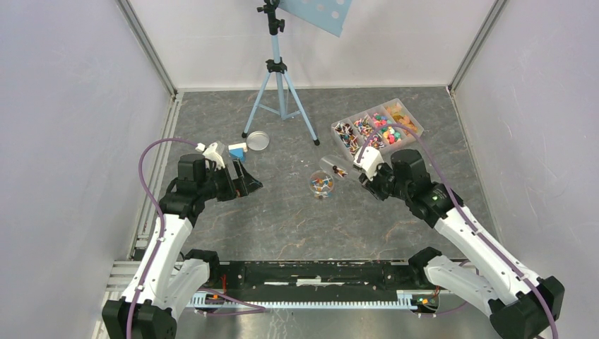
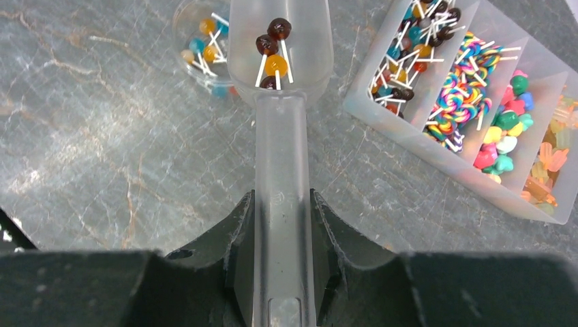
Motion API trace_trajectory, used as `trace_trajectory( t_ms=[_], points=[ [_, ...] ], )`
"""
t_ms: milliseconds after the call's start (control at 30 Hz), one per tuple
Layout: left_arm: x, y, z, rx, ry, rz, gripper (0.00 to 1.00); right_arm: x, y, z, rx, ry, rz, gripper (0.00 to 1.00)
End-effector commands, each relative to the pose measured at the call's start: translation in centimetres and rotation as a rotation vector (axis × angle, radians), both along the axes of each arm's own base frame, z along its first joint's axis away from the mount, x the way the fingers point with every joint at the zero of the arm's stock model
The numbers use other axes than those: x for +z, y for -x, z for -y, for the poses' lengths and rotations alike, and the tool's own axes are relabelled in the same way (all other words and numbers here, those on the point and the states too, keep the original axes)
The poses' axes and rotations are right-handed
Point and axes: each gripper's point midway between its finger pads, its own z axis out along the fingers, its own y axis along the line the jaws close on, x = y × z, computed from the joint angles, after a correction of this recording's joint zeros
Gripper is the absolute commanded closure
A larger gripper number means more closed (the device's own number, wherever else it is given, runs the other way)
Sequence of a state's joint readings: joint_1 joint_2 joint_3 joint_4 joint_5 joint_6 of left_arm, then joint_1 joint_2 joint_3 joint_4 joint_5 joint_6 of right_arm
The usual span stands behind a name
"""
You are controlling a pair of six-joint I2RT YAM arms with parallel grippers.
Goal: Pack the candies
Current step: Place the fake candies in the packing bottle.
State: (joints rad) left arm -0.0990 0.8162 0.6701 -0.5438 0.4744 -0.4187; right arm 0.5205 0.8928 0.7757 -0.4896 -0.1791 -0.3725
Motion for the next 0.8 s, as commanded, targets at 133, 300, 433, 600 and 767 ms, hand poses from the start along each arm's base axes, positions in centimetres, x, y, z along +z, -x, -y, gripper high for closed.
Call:
trace_trajectory(
  t_ms=[133, 300, 433, 600, 767],
  points=[
    [0.6, -0.1, 0.4, -0.050, -0.016, 0.057, 0.00, 1.5, 1.8, 0.1, 0.069, 0.076, -0.026, 1.00],
    [0.7, 0.0, 0.4, -0.052, -0.016, 0.060, 0.00, 0.4, 2.9, 0.2, 0.079, 0.164, -0.103, 1.00],
    [0.8, 0.1, 0.6, -0.057, -0.015, 0.064, 0.00, 0.0, 3.4, 0.4, 0.069, 0.210, -0.127, 1.00],
    [0.8, 0.1, 0.6, -0.058, -0.015, 0.065, 0.00, 0.1, 3.4, 0.6, 0.036, 0.242, -0.144, 1.00],
    [0.9, 0.1, 0.6, -0.056, -0.016, 0.072, 0.00, 0.3, 3.2, 0.6, 0.027, 0.262, -0.150, 1.00]
  ],
)
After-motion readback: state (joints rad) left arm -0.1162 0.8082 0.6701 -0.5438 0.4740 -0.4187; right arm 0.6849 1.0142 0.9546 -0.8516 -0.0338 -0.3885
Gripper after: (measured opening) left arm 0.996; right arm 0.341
